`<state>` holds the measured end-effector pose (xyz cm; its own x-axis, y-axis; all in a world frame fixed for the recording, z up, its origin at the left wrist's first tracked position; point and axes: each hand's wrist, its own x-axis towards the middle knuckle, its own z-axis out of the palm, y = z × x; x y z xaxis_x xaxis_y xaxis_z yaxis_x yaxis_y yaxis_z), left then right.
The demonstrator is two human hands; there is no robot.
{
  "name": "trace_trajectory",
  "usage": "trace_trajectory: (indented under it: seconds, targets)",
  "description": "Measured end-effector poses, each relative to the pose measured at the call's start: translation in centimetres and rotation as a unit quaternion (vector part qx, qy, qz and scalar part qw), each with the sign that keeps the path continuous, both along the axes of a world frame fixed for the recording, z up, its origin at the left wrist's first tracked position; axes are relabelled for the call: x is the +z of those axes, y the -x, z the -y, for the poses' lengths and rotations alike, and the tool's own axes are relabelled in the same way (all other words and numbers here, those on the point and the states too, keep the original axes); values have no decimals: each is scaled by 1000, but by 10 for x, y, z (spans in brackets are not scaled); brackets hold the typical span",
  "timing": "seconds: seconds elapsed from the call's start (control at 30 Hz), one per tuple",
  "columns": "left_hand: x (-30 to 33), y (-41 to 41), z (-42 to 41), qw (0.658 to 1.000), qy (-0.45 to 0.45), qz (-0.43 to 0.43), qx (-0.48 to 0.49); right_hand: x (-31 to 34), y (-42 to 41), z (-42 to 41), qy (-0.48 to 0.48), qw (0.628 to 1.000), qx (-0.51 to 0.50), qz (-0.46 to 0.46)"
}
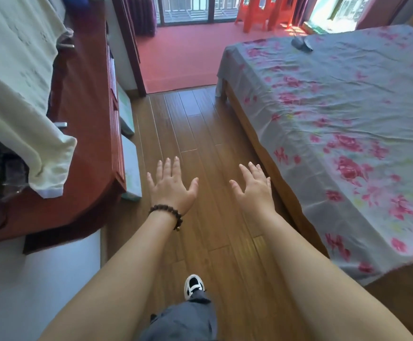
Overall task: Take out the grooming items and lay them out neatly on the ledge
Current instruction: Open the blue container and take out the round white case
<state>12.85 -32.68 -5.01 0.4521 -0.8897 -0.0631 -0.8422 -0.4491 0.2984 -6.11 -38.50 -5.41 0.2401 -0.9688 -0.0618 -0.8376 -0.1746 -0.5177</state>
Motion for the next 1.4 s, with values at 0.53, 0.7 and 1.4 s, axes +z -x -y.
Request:
trace_trajectory:
  seconds: [0.53, 0.7, 1.4]
  targets:
    - [0, -101, 300, 997, -3, 8, 76, -3, -110, 338, 13, 998, 64, 17]
    - [-1, -129, 411, 988, -2, 14, 151, 3, -149, 475, 6, 991, 136, 6]
    - [-7, -351, 689, 952, 23, 40, 303, -13, -414, 796, -8, 949, 314, -18]
